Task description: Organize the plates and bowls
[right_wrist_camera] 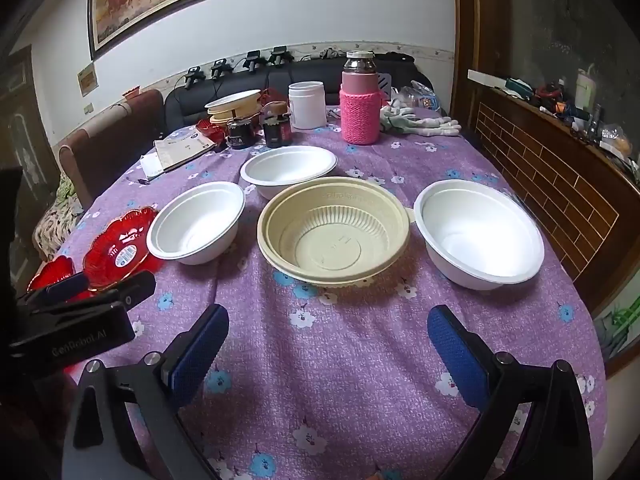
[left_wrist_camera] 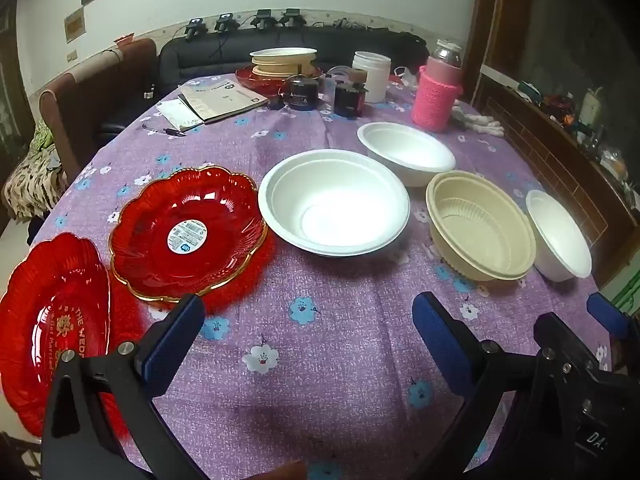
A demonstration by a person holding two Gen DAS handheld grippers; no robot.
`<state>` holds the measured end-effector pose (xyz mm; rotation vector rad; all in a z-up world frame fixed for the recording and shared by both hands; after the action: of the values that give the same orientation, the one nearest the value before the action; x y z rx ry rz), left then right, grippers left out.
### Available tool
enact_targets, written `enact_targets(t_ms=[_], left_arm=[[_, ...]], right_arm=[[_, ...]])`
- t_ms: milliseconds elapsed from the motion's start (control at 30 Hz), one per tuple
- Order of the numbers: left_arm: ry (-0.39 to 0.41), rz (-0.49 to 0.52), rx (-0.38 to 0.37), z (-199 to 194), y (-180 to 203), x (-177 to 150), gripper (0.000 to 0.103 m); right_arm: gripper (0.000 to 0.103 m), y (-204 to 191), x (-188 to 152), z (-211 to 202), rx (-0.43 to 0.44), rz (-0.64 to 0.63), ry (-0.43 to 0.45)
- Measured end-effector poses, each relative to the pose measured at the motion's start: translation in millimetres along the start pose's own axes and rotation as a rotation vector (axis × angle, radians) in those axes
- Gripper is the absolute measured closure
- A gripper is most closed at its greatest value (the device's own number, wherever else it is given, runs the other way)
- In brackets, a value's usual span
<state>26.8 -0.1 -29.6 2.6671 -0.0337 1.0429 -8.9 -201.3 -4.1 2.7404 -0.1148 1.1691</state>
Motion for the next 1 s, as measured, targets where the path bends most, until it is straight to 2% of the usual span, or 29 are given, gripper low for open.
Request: enact_targets(t_ms=[167, 233, 1000], left_arm=[[-0.004, -0.018, -0.009, -1, -2, -1, 0.000], [0.001, 0.020, 0.013, 0, 2, -1, 0.000], [-0.002, 0.015, -0.009, -8, 5, -4, 0.000]], right_arm=[[0.001, -2, 1, 7, -0.002, -0.005, -0.018], [0.001, -2, 1, 4, -0.005, 0.005, -0.001], [0.001, -1, 5, -2, -0.016, 0.025, 0.000]])
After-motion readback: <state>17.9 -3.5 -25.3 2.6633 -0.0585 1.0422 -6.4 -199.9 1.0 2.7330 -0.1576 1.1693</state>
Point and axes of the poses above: each gripper's, at about its wrist camera, not at the fingertips, and z roughly the way its jaws point, y to its right, x to its top, the point moved 4 cm from there along z, roughly the way its jaws point, and after that the axes turned 15 degrees about -x, right-handed, at the moved point
